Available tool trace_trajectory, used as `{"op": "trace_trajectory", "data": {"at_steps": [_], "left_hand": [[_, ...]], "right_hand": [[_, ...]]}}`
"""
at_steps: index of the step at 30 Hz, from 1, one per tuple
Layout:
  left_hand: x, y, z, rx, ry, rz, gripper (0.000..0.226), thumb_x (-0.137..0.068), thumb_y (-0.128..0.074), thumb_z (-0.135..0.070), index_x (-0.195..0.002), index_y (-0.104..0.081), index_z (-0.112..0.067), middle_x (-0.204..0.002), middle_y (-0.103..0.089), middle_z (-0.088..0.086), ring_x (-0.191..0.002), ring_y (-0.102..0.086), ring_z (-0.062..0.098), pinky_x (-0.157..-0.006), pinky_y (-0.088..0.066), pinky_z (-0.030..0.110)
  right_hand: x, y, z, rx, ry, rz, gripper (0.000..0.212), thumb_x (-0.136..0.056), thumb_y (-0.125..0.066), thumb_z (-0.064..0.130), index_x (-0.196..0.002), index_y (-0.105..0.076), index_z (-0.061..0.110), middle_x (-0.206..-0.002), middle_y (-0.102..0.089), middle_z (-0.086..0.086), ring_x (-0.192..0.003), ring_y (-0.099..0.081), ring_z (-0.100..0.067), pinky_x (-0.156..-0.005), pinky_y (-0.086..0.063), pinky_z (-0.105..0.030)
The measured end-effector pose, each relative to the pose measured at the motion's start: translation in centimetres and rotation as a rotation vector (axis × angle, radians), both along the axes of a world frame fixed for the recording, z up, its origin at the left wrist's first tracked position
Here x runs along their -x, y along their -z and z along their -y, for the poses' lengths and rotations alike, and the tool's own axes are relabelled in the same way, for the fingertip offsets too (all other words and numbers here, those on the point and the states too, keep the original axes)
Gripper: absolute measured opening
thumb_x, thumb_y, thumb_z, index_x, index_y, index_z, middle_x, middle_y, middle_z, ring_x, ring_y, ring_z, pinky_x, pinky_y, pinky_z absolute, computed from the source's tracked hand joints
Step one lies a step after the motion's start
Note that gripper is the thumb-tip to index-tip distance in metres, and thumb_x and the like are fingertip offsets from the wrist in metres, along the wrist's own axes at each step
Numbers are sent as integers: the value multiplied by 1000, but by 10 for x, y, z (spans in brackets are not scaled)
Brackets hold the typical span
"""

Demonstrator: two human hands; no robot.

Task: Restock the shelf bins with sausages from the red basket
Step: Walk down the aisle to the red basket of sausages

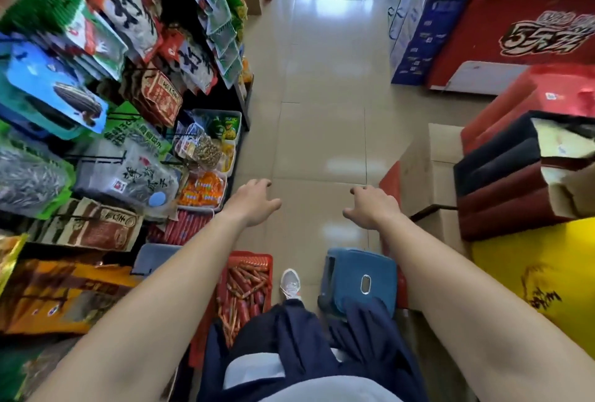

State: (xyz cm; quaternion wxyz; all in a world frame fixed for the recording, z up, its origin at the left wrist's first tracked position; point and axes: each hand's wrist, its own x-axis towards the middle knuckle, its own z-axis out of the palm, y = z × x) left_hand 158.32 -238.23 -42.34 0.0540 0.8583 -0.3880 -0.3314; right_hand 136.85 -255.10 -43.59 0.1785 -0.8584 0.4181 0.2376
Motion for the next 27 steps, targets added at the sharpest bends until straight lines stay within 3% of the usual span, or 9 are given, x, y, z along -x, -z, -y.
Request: {"op": "trace_trajectory", "data": {"at_steps": [6, 16, 21, 27], "left_hand": [[-100, -10, 68, -6, -5, -3, 66, -91, -56, -47, -148, -39, -16, -148, -44, 11, -135, -43, 32, -109, -38, 44], [-206, -26, 132, -9, -121, -56, 67, -92, -54, -48, -150, -36, -19, -151, -40, 8, -135, -42, 30, -106, -40, 46], [-271, -13, 155, -30, -272, -39, 68, -91, -54, -49, -149, -38, -18, -148, -42, 10, -133, -43, 32, -106, -41, 46], [-321, 14, 157, -80, -599, -84, 71, -88, -52, -54, -147, -41, -17, -147, -44, 12, -131, -46, 32, -105, -42, 45]], "right_hand": [[-94, -17, 68, 6, 23, 1, 64, -89, -53, 52, -142, -46, 18, -134, -55, -10, -120, -54, -32, -92, -49, -45], [-246, -37, 153, 14, -142, 12, 63, -91, -56, 49, -144, -43, 18, -138, -53, -9, -121, -54, -31, -90, -48, -40], [-348, -13, 197, -8, -330, -10, 60, -90, -54, 49, -140, -46, 17, -139, -51, -10, -127, -48, -32, -94, -46, -42], [-480, 14, 207, -54, -763, -41, 62, -89, -54, 54, -139, -45, 19, -135, -52, -10, -123, -50, -33, -88, -49, -43]]}}
